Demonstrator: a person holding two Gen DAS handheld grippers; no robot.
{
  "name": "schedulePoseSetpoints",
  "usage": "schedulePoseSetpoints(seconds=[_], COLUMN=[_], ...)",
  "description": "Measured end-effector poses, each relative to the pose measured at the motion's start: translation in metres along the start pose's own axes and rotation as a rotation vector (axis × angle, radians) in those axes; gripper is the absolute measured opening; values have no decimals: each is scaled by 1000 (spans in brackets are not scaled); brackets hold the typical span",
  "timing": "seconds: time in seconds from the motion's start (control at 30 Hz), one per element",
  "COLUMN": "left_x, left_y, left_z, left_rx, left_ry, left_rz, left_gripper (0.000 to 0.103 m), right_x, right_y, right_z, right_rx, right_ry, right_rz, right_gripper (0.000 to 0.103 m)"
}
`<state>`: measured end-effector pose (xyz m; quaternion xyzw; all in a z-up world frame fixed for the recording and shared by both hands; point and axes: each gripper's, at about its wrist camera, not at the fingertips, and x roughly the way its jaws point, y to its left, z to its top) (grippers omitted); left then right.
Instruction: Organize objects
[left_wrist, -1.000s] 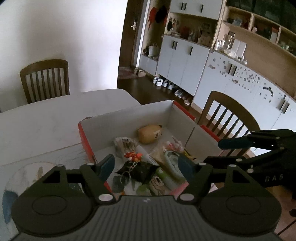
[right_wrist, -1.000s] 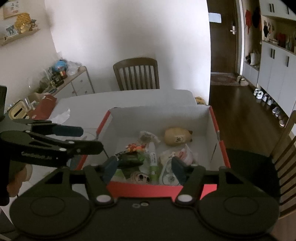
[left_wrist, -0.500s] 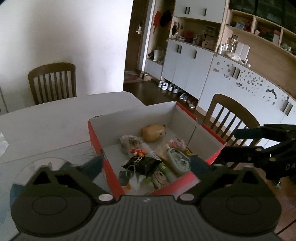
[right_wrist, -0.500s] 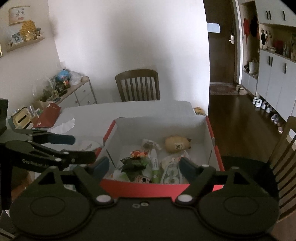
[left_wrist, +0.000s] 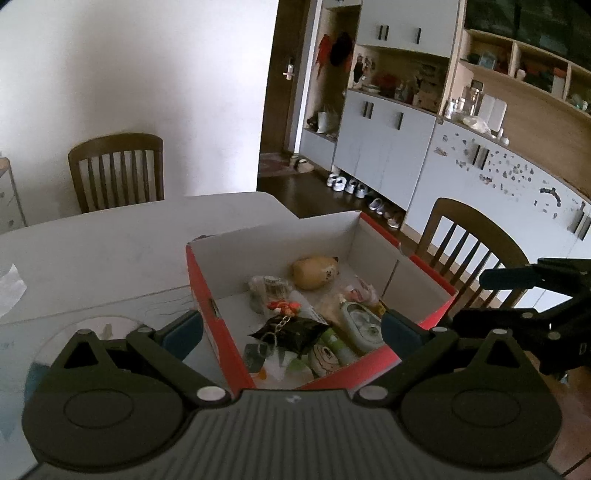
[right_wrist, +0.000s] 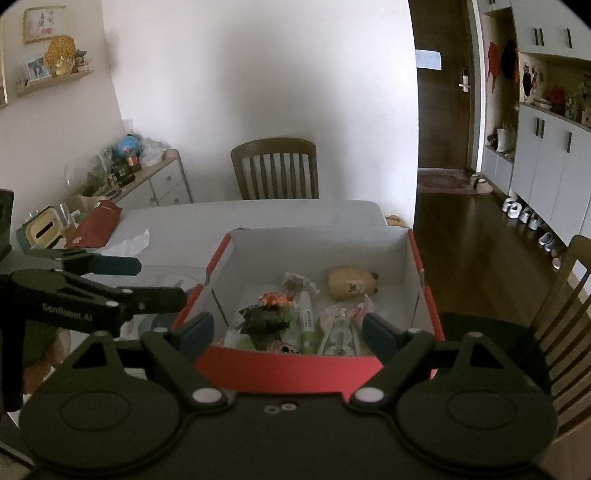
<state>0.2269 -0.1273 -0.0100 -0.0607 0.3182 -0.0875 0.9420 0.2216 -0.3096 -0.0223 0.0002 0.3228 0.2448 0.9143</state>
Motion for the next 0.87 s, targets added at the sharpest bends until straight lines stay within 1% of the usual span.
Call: schedulePoseSetpoints(seconds=[0.1, 0.2, 0.27, 0.37, 0.53, 0.73, 0.87], left_x=[-1, 1, 3, 4, 2, -1, -6], left_y=[-4, -9, -9, -7, -6, -7, -4], left_z=[0, -1, -1, -2, -4, -4, -3], left_rx=[14, 41, 49, 33, 31, 49, 51], left_ry=[-8, -15, -2, 10, 5, -10, -28], left_rz=[24, 88, 97, 69, 29, 15, -8], left_gripper=[103, 103, 103, 103, 103, 103, 103], right_x=[0, -1, -1, -1, -1, -1, 0], right_y=[0, -1, -1, -2, -2, 2, 6], right_z=[-1, -1, -2, -2, -4, -3, -2], right_rx=[5, 7, 8, 9, 12, 24, 28], right_ry=[0, 2, 4, 4, 7, 2, 1], right_rz=[1, 1, 2, 1, -2, -11, -19], right_gripper=[87, 87, 87, 87, 87, 87, 87])
